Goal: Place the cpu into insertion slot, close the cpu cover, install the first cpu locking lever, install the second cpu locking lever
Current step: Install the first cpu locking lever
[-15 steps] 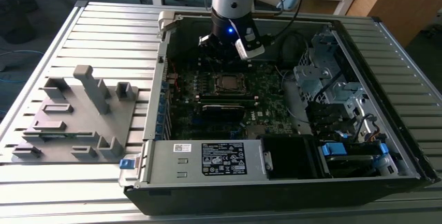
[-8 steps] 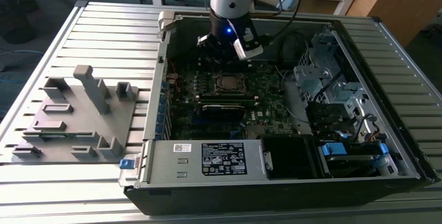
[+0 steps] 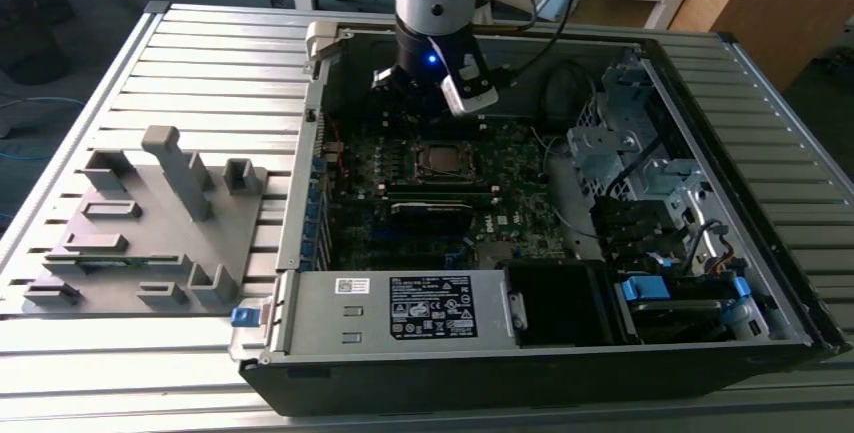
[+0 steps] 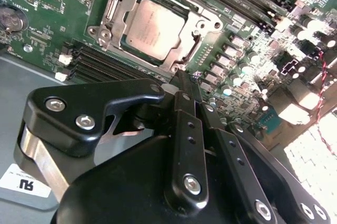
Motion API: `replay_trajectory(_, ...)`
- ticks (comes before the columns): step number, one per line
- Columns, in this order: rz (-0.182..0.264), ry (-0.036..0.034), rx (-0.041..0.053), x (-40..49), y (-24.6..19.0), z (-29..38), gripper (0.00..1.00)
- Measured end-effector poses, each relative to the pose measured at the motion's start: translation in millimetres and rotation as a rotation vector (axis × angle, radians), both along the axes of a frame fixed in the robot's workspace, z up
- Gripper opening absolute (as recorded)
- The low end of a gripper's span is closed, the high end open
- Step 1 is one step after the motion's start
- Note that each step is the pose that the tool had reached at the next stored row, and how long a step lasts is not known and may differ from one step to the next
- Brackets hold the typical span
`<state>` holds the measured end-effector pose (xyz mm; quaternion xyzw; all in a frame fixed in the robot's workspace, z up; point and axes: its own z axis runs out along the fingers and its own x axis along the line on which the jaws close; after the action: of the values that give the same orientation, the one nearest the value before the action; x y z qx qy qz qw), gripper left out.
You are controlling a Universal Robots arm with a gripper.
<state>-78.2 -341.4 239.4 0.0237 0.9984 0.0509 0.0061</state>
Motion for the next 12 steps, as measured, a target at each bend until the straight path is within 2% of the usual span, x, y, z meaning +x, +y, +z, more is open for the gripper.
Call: replay_trajectory(12,0.000,0.0000,0.0001,-2.5,0.0,0.0,0.11)
